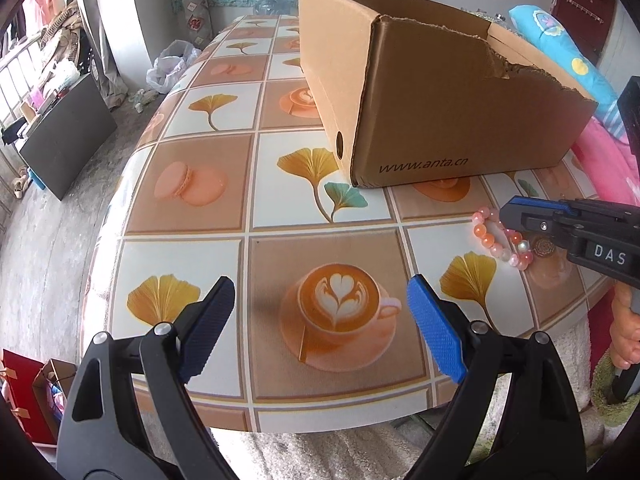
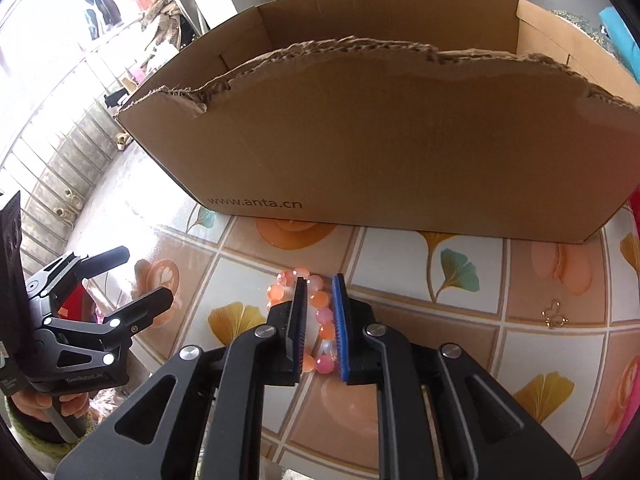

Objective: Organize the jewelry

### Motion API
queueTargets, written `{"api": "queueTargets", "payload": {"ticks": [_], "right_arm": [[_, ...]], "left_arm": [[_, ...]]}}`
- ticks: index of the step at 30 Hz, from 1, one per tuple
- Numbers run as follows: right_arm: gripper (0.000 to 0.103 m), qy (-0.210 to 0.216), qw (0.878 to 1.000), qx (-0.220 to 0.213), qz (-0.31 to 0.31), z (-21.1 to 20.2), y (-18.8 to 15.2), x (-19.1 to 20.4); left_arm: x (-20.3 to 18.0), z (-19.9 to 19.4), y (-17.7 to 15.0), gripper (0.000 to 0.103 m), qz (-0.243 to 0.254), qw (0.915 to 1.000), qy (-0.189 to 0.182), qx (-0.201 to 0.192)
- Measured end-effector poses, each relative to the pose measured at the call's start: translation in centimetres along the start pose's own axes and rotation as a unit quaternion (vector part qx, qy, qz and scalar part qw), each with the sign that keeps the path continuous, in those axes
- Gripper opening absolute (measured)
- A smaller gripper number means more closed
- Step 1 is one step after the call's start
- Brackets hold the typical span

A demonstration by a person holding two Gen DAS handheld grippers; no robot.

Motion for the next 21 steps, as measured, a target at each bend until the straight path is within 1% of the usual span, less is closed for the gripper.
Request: {"api": "queueTargets", "payload": {"ticks": [1, 5, 6, 8, 10, 14, 16, 17, 19, 21], "right_arm": [[0.034, -0.002, 1.0, -0.002, 0.006, -0.4, 0.0, -0.5], [0.046, -0.008, 1.0, -0.001, 0.02, -1.5, -0.6, -2.2], [0.05, -0.008, 1.0, 0.003, 0.023, -1.7, -0.8, -2.7], [0.053, -0.004, 0.999, 0.014, 0.031, -1.9, -1.4, -3.6], [0.06, -0.003, 0.999, 0.02, 0.036, -2.0, -2.0, -4.3], [0.074, 0.007, 0.999, 0.012, 0.042, -2.4, -2.2, -5.1], [0.084, 0.024, 0.998, 0.013, 0.054, -2.3, -2.2, -5.4], [0.087, 0.033, 0.998, 0.015, 0.06, -2.2, -2.2, -5.6], [0.097, 0.038, 0.997, 0.017, 0.068, -2.5, -2.5, -6.2], [0.096, 0.041, 0.996, 0.014, 0.074, -3.0, -2.5, -6.5]], "left_arm": [[0.0, 0.1, 0.0, 0.084, -0.001, 1.0, 0.0, 0.001], [0.1, 0.5, 0.2, 0.084, -0.006, 1.0, 0.0, 0.007], [0.1, 0.6, 0.2, 0.084, -0.008, 0.9999, 0.0, 0.008], [0.2, 0.8, 0.1, 0.084, -0.01, 0.9999, 0.0, 0.011], [0.2, 0.9, 0.2, 0.085, -0.011, 0.9999, 0.003, 0.012], [0.3, 1.2, 0.5, 0.085, -0.015, 0.9998, 0.005, 0.015], [0.4, 1.3, 0.6, 0.085, -0.018, 0.9997, 0.006, 0.016], [0.3, 1.4, 0.6, 0.085, -0.018, 0.9997, 0.006, 0.016], [0.3, 1.5, 0.7, 0.086, -0.017, 0.9997, 0.009, 0.018], [0.3, 1.7, 0.8, 0.086, -0.015, 0.9996, 0.012, 0.019]]}}
Point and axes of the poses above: each gripper's, at about its wrist camera, not at the fingertips, and z roughly the way its jaws point, x to its left, y to its top, the point moved 6 cm from there along z, roughly the way its jaws point, and after that the axes turned 14 degrees about z, right-handed, at the moved point
